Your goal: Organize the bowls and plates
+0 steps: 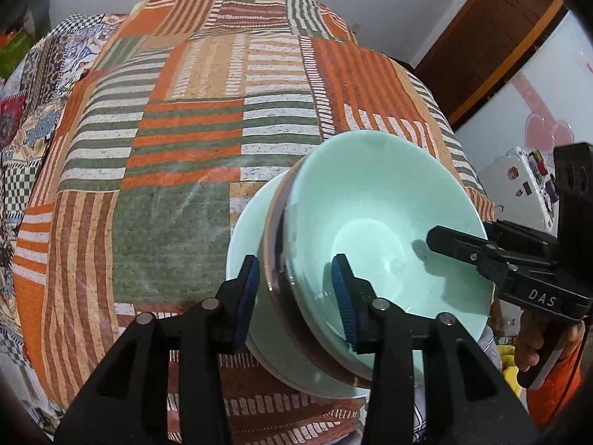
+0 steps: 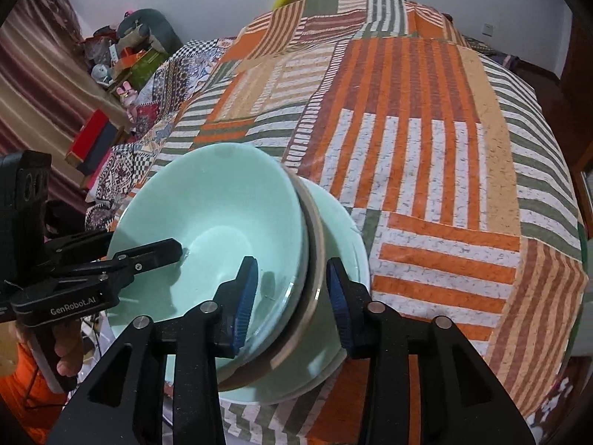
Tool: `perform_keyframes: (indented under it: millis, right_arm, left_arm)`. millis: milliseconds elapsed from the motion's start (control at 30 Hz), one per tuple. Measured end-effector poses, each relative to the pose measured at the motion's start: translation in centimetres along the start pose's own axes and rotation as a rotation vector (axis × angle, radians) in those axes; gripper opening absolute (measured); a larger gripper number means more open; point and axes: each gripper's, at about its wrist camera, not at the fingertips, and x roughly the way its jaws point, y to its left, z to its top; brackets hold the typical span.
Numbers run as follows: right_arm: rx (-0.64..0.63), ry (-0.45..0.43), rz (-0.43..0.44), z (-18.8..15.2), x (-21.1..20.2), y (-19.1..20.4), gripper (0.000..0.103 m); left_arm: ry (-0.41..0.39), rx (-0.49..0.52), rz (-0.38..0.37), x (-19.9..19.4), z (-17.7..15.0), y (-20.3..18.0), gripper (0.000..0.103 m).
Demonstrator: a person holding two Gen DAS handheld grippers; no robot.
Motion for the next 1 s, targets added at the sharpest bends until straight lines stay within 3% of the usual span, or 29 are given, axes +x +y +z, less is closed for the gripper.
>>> perform_keyframes:
  millis: [467, 733, 1000]
  right_arm:
    - [-0.042, -0.111, -0.012, -0.2, -3.5, 2.1, 0.040]
    - [-0.116, -0.215, -0.011, -0.5, -6.6, 4.5, 0.047]
    - [-0.160, -0.315, 0.002, -0.9, -9.7, 6.5, 0.048]
  left_arm:
    - [-0.121, 0.013, 0.014, -5.4, -0.7, -0.4, 0.051]
    - [-0.263, 0.029, -0.017, -10.4, -1.1, -1.8, 0.053]
    - [-0.433, 0.104, 0.020, -15.7, -2.3, -4.5, 0.054]
